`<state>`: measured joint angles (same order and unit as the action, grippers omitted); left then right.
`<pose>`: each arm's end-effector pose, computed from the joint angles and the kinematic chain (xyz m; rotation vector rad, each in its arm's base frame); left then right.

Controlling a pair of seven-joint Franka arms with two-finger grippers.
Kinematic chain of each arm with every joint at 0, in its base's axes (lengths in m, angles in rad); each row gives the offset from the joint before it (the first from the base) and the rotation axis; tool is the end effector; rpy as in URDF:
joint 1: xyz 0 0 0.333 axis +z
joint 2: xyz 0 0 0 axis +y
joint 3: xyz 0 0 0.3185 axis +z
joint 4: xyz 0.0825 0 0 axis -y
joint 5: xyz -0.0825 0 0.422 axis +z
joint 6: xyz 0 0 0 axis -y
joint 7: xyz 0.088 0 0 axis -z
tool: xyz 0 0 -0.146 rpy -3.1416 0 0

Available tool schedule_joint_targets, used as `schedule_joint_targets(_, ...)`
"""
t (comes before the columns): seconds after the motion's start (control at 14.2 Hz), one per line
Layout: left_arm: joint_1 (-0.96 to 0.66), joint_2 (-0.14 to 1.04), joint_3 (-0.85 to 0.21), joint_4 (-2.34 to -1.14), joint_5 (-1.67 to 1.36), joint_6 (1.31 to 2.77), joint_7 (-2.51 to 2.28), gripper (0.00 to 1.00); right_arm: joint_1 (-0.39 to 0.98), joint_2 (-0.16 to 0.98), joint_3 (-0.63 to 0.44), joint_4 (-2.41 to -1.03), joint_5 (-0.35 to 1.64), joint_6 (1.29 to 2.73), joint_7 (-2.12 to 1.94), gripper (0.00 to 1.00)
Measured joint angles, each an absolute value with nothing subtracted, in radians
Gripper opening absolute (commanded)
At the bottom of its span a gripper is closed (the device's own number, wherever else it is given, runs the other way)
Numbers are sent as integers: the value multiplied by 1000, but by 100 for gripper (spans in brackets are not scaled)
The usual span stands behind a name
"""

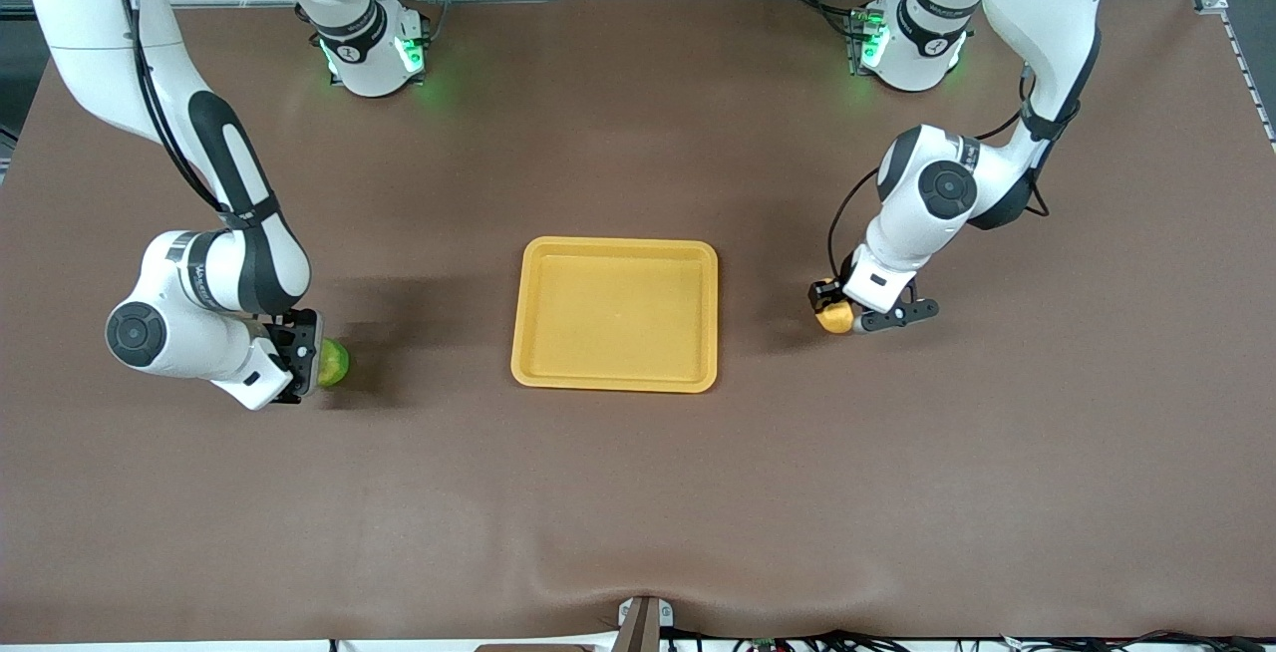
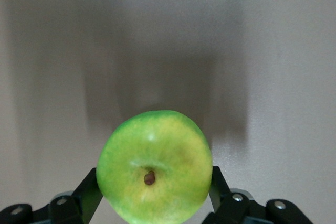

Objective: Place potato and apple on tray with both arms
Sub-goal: 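Carry the apple and potato over the yellow tray with both grippers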

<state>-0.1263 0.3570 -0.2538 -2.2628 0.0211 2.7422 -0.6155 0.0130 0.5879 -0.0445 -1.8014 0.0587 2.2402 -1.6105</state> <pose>0.5337 -0.2215 0.1505 2.9860 0.3566 0.1222 0.6592 -0.0170 0.1434 -2.1616 -2.1061 0.1326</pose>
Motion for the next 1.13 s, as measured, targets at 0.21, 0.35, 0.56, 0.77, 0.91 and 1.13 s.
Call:
schedule_joint_targets(0.21,-129,347,-292,-2203,21,2662,-616,3,14,589,-44,-1798,59,2244,-1616,0)
schedule_joint_targets(0.35,-130,338,-316,-2143,21,2584,-616,2,22,588,-41,-1780,59,2241,-1616,0)
schedule_joint_targets(0.56,-152,334,-342,-2030,21,2481,-616,3,56,585,-33,-1717,61,2147,-1576,0)
schedule_joint_targets(0.77,-217,352,-344,-1916,21,2382,-616,3,112,579,-21,-1666,75,2076,-1499,0)
schedule_joint_targets(0.91,-268,392,-344,-1856,35,2349,-616,4,149,576,-3,-1649,101,2070,-1478,0)
schedule_joint_targets(1.13,-319,472,-344,-1807,75,2346,-616,4,199,574,51,-1609,120,2070,-1471,0)
